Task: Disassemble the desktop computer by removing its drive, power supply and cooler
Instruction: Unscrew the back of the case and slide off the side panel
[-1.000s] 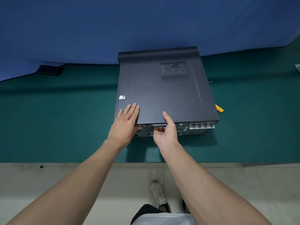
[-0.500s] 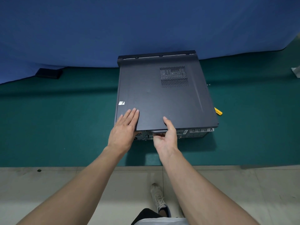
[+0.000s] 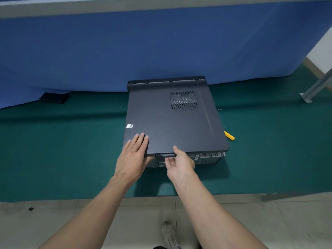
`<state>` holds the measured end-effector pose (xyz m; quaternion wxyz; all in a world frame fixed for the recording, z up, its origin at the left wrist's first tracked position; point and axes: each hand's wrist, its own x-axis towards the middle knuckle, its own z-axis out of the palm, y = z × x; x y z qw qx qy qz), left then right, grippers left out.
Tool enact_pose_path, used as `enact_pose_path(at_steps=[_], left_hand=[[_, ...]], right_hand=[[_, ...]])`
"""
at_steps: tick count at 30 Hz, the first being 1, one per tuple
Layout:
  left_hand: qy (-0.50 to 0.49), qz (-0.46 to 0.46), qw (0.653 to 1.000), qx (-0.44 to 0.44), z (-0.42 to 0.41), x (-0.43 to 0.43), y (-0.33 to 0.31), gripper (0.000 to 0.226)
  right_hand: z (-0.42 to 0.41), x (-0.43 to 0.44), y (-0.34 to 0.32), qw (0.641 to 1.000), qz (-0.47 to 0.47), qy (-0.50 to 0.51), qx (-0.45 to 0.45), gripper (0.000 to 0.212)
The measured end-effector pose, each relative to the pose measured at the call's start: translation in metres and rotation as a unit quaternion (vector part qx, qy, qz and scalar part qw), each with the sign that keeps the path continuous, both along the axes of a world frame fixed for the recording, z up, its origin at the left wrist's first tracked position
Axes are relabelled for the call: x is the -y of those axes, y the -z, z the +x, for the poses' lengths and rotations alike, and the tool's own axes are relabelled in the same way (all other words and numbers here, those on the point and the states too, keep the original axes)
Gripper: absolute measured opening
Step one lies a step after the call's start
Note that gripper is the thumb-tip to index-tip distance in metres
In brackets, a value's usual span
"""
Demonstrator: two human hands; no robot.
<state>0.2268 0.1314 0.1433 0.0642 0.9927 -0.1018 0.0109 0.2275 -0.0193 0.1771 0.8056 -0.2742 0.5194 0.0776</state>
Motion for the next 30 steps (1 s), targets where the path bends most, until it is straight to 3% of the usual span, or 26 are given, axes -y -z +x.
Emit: enact_pose_path(at_steps=[4, 7, 13, 19, 23, 30], left_hand=[[0.006, 0.029, 0.999, 0.044, 0.001, -0.004, -0.017, 0.062], [-0.003, 0.027, 0.996, 0.082, 0.001, -0.002, -0.033, 0.060], [0.002, 0.010, 0.975, 0.222, 0.013, 0.005, -0.066, 0.049], [0.020, -0.011, 0.943, 0.331, 0.017, 0.032, -0.090, 0.035], [0.025, -0.011, 0.938, 0.345, 0.017, 0.060, -0.096, 0.034], [0.050, -0.022, 0.944, 0.325, 0.035, 0.146, -0.098, 0.038]], right_hand=[[-0.003, 0.002, -0.017, 0.998, 0.018, -0.018, 0.049, 0.020], [0.002, 0.003, -0.033, 0.993, 0.043, -0.014, 0.109, 0.034], [0.014, 0.014, -0.070, 0.979, 0.078, -0.028, 0.184, 0.049], [0.027, 0.042, -0.097, 0.967, 0.089, -0.025, 0.237, 0.043], [0.029, 0.068, -0.096, 0.960, 0.088, -0.026, 0.265, 0.053], [0.039, 0.158, -0.099, 0.955, 0.074, 0.004, 0.286, 0.052]])
